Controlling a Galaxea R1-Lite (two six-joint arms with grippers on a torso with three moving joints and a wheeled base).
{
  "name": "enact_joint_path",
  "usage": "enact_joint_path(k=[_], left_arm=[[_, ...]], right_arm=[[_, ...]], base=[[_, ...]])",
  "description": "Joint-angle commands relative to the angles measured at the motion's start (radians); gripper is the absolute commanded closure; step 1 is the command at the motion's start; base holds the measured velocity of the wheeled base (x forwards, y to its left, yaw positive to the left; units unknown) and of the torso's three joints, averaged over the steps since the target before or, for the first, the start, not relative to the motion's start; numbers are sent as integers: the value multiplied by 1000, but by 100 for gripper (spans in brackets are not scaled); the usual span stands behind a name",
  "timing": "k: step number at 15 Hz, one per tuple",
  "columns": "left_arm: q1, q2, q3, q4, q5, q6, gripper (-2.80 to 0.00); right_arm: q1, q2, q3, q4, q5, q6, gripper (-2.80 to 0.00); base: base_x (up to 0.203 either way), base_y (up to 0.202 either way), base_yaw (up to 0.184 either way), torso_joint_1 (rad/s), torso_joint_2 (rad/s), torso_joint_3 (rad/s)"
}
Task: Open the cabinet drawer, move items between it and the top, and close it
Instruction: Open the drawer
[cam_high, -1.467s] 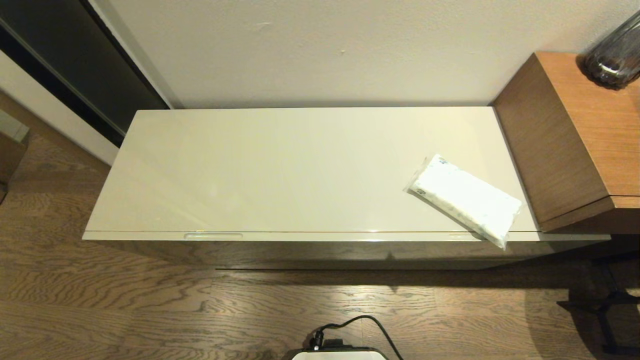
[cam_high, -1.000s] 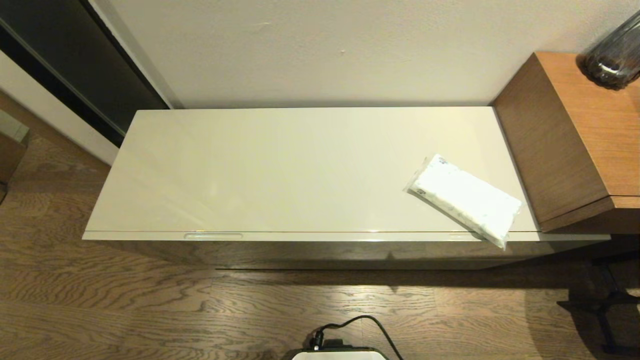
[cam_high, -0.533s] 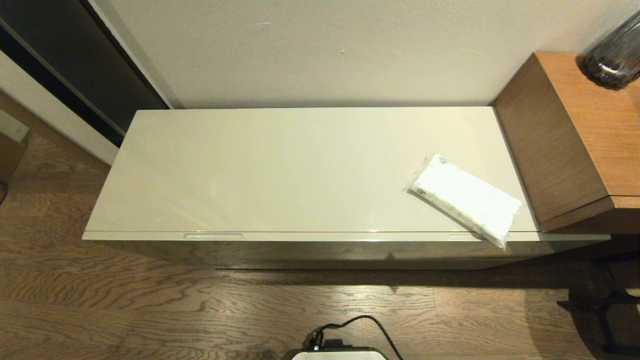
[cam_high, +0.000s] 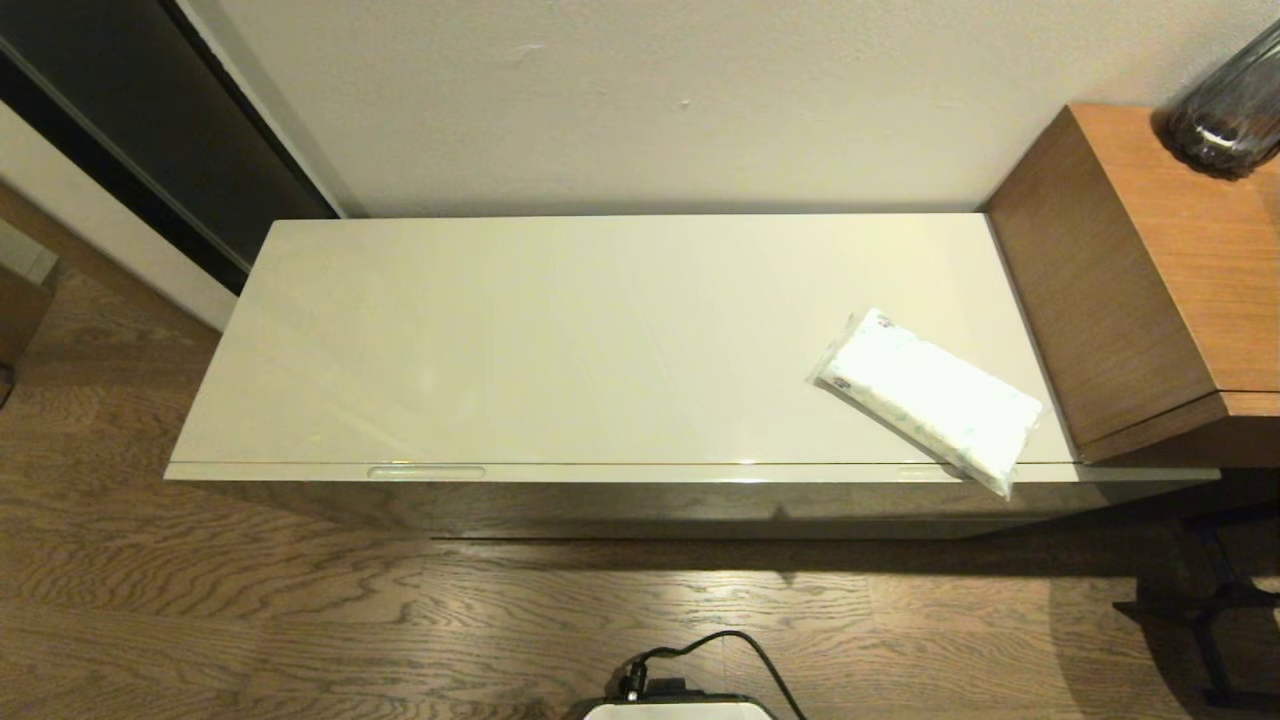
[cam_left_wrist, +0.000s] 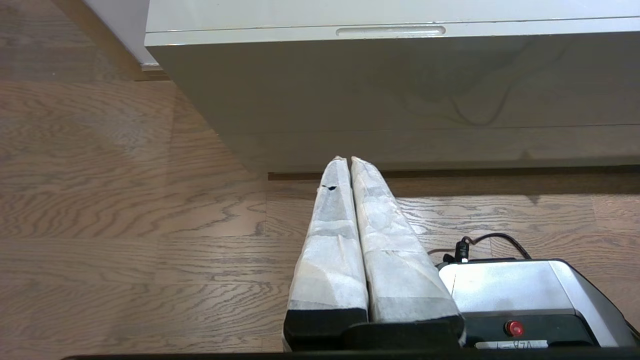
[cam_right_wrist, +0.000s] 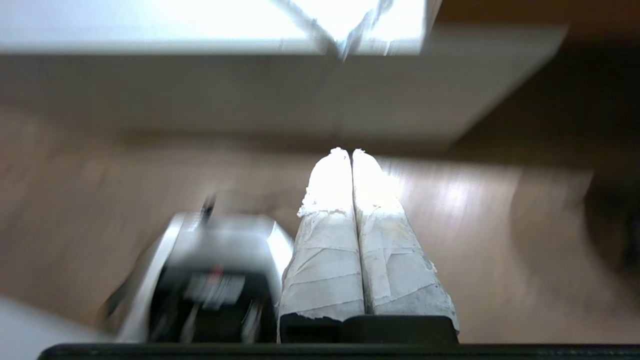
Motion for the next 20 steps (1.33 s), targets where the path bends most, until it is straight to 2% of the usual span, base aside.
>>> enact_joint_path(k=[1, 4, 7, 10, 12, 15, 18, 20], left_arm=[[0, 0, 0, 0, -2, 0, 0], [-1, 0, 0, -1, -2, 0, 0], [0, 2, 0, 1, -2, 0, 0], [0, 2, 0, 1, -2, 0, 0], [0, 2, -1, 1, -2, 0, 0], [0, 2, -1, 1, -2, 0, 0], [0, 2, -1, 1, -2, 0, 0], [0, 2, 0, 1, -2, 0, 0]], right_arm=[[-5, 232, -86, 121, 15, 17, 0], [-7, 541, -108, 69, 45, 34, 0], [-6, 878, -125, -117, 57, 68, 0], [9, 1146, -195, -273, 55, 175, 0], [50, 1276, -270, -322, 4, 246, 0], [187, 1414, -335, -346, -156, 287, 0], [243, 1475, -443, -329, -183, 403, 0], [256, 1485, -453, -297, -184, 433, 0]], base=[[0, 0, 0, 0, 0, 0], [0, 0, 0, 0, 0, 0], [0, 0, 0, 0, 0, 0], [0, 0, 0, 0, 0, 0], [0, 0, 0, 0, 0, 0], [0, 0, 0, 0, 0, 0], [0, 0, 0, 0, 0, 0], [0, 0, 0, 0, 0, 0]])
